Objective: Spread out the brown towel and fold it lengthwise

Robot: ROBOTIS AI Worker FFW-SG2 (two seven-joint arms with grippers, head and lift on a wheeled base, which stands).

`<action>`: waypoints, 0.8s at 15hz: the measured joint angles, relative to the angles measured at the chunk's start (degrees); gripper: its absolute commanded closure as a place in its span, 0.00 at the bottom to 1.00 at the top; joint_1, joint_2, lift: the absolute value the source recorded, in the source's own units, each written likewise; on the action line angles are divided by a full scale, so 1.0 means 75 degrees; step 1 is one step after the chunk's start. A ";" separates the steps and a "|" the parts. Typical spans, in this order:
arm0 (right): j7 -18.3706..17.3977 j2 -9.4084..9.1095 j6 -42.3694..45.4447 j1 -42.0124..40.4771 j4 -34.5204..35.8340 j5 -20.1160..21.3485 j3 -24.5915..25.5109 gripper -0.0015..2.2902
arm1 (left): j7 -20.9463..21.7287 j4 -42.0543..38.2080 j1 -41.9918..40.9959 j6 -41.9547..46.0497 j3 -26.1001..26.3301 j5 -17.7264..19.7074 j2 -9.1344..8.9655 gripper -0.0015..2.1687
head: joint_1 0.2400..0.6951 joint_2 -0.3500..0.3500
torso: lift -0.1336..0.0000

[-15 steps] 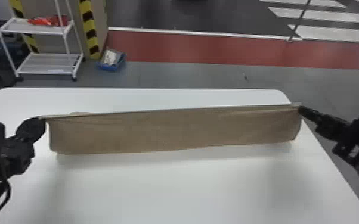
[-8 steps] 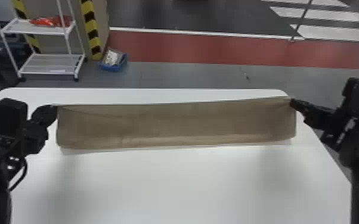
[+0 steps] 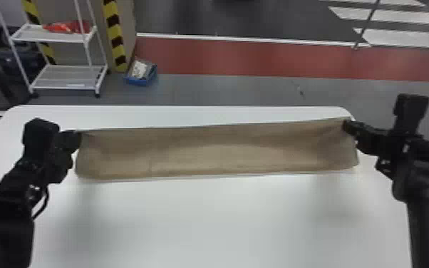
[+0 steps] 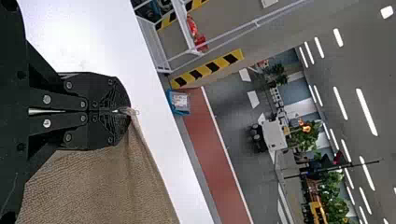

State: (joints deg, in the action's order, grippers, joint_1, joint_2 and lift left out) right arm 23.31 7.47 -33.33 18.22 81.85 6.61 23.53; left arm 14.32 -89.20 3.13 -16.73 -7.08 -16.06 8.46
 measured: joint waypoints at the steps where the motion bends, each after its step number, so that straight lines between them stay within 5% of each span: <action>1: -0.0026 0.0000 0.0127 0.0033 -0.0117 0.0092 -0.0055 0.44 | -0.0058 0.0147 0.0091 0.0027 0.0052 -0.0012 0.0011 0.90 | 1.00 0.37 | 0.07; 2: -0.0032 0.0000 0.0215 0.0073 -0.0218 0.0157 -0.0099 0.44 | -0.0107 0.0275 0.0169 0.0056 0.0101 -0.0017 0.0029 0.87 | 1.00 0.37 | 0.07; 3: -0.0114 0.0000 0.0320 0.0115 -0.0336 0.0231 -0.0159 0.32 | -0.0145 0.0422 0.0261 0.0102 0.0156 -0.0017 0.0051 0.77 | 1.00 0.37 | 0.07; 4: -0.0210 0.0000 0.0448 0.0137 -0.0439 0.0302 -0.0233 0.24 | -0.0172 0.0544 0.0334 0.0171 0.0199 -0.0017 0.0063 0.55 | 1.00 0.37 | 0.07; 5: -0.0298 0.0000 0.0574 0.0146 -0.0528 0.0359 -0.0301 0.16 | -0.0252 0.0627 0.0377 0.0266 0.0244 -0.0016 0.0066 0.12 | 1.00 0.37 | 0.07; 6: -0.0402 0.0000 0.0698 0.0147 -0.0619 0.0416 -0.0379 0.05 | -0.0339 0.0704 0.0410 0.0404 0.0297 -0.0016 0.0067 0.00 | 1.00 0.37 | 0.07; 12: -0.0618 -0.0011 0.0781 -0.0097 -0.0580 0.0452 -0.0404 0.03 | -0.1114 0.0801 0.0264 0.1553 0.0362 -0.0023 0.0067 0.02 | 1.00 0.37 | 0.07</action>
State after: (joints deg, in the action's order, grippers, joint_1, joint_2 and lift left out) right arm 18.67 7.39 -27.47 17.49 77.50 10.00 20.49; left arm 5.97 -83.19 5.11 -5.08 -4.36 -16.24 8.96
